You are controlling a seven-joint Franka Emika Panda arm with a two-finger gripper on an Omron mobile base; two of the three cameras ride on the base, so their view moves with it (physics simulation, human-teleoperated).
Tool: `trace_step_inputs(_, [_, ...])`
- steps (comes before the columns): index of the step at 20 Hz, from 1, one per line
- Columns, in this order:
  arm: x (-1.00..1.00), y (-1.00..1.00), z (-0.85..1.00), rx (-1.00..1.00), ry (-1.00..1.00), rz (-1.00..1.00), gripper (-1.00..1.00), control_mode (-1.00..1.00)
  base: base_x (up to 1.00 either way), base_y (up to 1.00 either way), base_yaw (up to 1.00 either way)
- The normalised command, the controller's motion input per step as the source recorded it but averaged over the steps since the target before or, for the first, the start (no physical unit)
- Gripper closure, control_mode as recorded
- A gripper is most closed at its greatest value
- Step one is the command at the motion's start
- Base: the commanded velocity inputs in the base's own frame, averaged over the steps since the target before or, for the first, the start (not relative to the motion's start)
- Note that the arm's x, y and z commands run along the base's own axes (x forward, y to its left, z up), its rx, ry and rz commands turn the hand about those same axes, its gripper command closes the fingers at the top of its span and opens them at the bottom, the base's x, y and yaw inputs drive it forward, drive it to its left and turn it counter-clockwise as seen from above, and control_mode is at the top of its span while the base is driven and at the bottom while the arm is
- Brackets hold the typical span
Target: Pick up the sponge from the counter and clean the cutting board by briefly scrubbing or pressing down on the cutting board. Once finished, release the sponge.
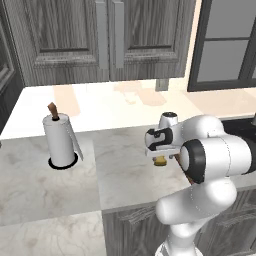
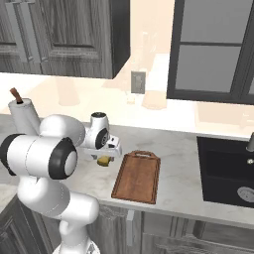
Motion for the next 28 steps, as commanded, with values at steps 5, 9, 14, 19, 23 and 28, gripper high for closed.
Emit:
trace_step_inputs(5, [0.07,0.0,0.0,0.0,0.0,0.0,-1.0,-1.0,0.0,0.0,0.0])
trace_step_inputs(9, [0.13,0.0,0.0,0.0,0.0,0.0,-1.0,-1.0,0.0,0.0,0.0])
trace_step_inputs(14, [0.09,0.0,0.0,0.0,-0.03,0.0,-1.0,-1.0,0.0,0.0,0.0])
trace_step_inputs(19, [0.03,0.0,-0.05,0.02,-0.02,0.0,-1.0,-1.0,0.0,0.0,0.0])
trace_step_inputs(23, [0.0,0.0,-0.05,0.01,-0.02,0.0,-1.0,-1.0,0.0,0.0,0.0])
trace_step_inputs(28, [0.0,0.0,-0.06,0.0,-0.02,0.0,-1.0,-1.0,0.0,0.0,0.0])
